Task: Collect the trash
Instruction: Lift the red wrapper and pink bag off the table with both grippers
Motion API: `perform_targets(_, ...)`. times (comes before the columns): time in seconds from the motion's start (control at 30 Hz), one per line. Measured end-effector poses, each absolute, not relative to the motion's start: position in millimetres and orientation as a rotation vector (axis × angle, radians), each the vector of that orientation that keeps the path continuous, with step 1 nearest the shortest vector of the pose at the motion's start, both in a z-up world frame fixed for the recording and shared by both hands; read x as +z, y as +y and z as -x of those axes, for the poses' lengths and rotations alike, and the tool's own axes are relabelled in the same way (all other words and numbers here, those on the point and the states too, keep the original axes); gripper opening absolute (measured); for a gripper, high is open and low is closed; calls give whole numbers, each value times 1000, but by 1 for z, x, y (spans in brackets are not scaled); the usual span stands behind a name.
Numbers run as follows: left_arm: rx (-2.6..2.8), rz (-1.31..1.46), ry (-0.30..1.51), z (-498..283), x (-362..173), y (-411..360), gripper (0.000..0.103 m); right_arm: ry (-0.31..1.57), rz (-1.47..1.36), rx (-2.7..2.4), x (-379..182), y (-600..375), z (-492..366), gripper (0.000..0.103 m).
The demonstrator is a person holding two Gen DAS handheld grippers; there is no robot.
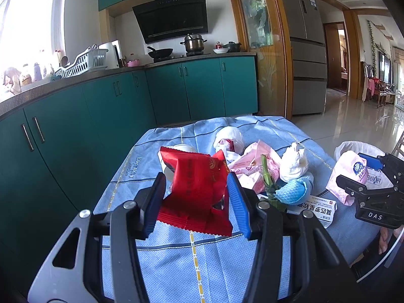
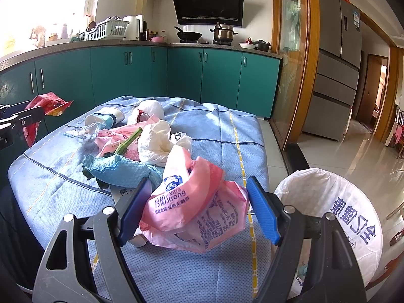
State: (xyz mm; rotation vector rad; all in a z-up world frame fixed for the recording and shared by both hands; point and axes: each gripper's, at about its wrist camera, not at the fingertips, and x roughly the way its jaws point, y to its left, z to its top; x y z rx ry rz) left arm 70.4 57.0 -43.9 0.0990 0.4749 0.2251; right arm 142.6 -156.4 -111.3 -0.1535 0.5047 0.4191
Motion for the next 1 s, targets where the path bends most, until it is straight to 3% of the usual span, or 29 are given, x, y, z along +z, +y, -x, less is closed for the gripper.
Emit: perform_targets(1.0, 218, -93, 425, -63, -28, 49, 51, 396, 110, 347, -95, -181, -127, 76)
